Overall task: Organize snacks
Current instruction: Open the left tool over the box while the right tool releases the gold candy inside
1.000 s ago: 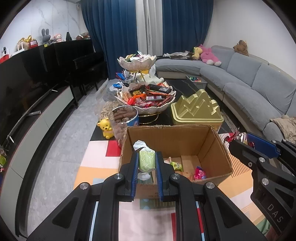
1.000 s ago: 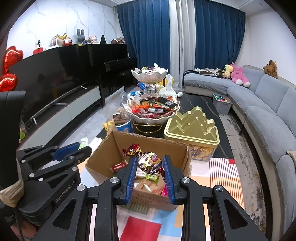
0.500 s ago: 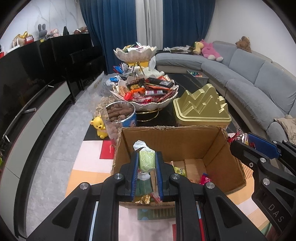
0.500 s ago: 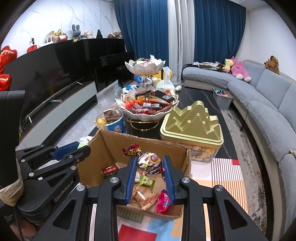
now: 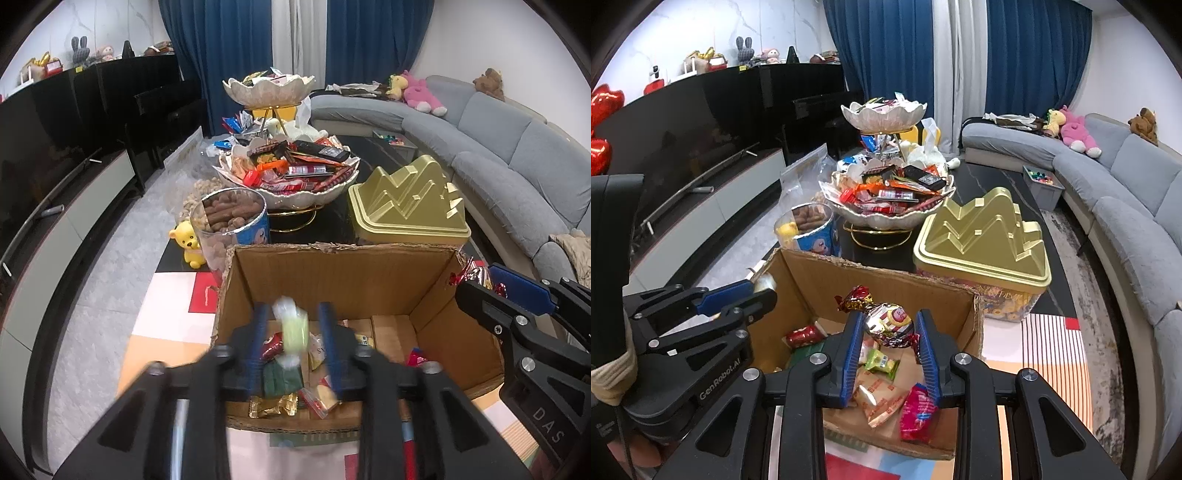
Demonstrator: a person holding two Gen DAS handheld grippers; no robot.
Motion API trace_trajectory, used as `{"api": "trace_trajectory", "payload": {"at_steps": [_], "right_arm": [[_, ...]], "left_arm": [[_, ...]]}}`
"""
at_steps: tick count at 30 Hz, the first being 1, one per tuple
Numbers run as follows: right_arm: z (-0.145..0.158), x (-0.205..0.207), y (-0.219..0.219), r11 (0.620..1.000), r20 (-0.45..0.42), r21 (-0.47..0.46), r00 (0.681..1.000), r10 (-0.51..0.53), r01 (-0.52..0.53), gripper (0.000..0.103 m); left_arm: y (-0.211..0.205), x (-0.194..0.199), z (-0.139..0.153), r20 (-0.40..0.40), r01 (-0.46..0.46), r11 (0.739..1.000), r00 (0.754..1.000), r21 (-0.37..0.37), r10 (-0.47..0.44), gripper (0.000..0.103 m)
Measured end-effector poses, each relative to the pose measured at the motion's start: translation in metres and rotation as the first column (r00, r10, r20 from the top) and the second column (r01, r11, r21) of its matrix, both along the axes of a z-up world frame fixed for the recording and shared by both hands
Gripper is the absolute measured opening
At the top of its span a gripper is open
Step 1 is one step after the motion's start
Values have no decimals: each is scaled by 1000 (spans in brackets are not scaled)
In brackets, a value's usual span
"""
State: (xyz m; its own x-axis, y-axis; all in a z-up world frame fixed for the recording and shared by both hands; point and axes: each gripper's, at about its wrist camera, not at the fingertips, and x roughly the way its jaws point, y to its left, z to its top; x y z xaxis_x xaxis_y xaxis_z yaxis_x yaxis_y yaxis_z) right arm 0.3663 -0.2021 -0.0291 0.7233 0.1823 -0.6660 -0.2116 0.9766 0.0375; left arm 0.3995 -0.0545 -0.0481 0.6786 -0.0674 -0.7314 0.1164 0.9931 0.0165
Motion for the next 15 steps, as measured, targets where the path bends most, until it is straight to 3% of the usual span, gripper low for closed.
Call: {"api": "trace_trajectory", "payload": {"at_steps": [4, 7, 10, 15], "right_arm": [[1, 0, -3, 1000, 1, 11, 1000, -6, 6, 47], [3, -3, -6, 1000, 13, 8, 1000, -22, 22, 62], [5, -5, -7, 999, 14, 5, 999, -32, 32, 63], [12, -13, -9, 999, 24, 6, 999, -44, 44, 66]], "left_arm": [[2, -3, 3, 15, -7, 1000, 1000, 4, 7, 57], [2, -5, 5, 19, -9, 1000, 1000, 9, 9, 60], [3, -8, 8, 24, -23, 1000, 999, 19, 22, 69], [6, -18, 15, 40, -43, 999, 998, 23, 42, 71]]}}
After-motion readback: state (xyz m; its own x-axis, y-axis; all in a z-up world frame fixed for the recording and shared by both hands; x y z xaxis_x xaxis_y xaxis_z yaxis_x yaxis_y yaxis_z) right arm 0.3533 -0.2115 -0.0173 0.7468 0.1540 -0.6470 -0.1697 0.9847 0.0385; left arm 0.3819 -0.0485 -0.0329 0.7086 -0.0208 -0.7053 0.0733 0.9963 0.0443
